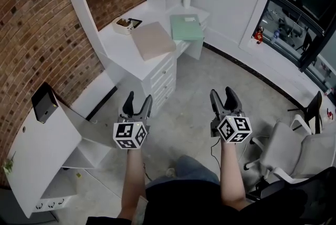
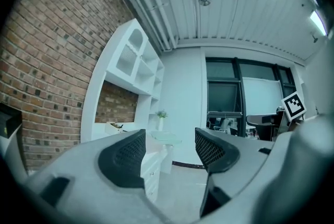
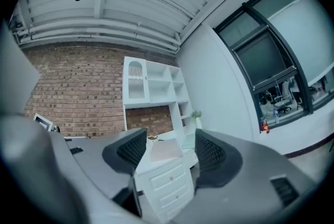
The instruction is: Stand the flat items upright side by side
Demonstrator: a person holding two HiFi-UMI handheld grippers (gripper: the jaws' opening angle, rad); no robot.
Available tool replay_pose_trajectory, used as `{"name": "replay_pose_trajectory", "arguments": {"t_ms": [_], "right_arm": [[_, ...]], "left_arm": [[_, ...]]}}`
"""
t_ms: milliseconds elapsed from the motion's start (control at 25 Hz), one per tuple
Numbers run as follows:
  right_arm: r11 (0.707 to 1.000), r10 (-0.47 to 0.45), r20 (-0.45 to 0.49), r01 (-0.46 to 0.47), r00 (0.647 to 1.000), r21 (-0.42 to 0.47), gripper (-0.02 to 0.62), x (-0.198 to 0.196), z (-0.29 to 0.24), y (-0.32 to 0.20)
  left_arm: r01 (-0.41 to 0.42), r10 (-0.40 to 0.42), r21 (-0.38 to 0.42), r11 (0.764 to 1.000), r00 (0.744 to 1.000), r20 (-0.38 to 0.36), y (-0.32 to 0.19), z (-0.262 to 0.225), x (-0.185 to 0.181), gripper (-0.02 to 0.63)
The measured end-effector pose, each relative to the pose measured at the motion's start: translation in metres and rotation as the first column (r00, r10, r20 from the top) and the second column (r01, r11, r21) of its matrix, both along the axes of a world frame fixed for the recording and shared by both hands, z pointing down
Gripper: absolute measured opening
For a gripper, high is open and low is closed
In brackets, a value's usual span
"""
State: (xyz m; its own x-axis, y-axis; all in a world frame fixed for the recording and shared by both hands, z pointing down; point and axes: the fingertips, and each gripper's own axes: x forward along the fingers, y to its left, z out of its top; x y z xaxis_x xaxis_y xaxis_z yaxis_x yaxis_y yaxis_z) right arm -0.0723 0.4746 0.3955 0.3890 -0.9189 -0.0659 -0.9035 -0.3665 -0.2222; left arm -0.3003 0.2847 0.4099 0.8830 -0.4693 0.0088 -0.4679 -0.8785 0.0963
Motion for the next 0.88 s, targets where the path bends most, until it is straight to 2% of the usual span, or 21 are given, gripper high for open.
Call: {"name": "replay_pose_trajectory", "arguments": {"t_ms": [400,720,880], "right_arm": [[0.997,0.053,-0.011,-0.053,0.999,0.065,0.268,0.011,-0.029,-0.014],[0.997,0.041,-0.011,-0.04,0.999,0.071,0.268,0.059,-0.025,-0.07],[0.999,0.006,0.011,-0.007,1.0,0.051,0.268,0.096,-0.005,-0.126]], "left_arm": [[0.022,-0.022,0.035,0.999,1.0,0.011,-0.031,-0.018,-0.001,0.275],[0.046,-0.047,0.029,0.998,0.999,0.016,-0.084,-0.008,0.039,0.278],[0.081,-0.08,-0.019,0.997,0.996,0.03,-0.128,0.015,0.069,0.278]]}}
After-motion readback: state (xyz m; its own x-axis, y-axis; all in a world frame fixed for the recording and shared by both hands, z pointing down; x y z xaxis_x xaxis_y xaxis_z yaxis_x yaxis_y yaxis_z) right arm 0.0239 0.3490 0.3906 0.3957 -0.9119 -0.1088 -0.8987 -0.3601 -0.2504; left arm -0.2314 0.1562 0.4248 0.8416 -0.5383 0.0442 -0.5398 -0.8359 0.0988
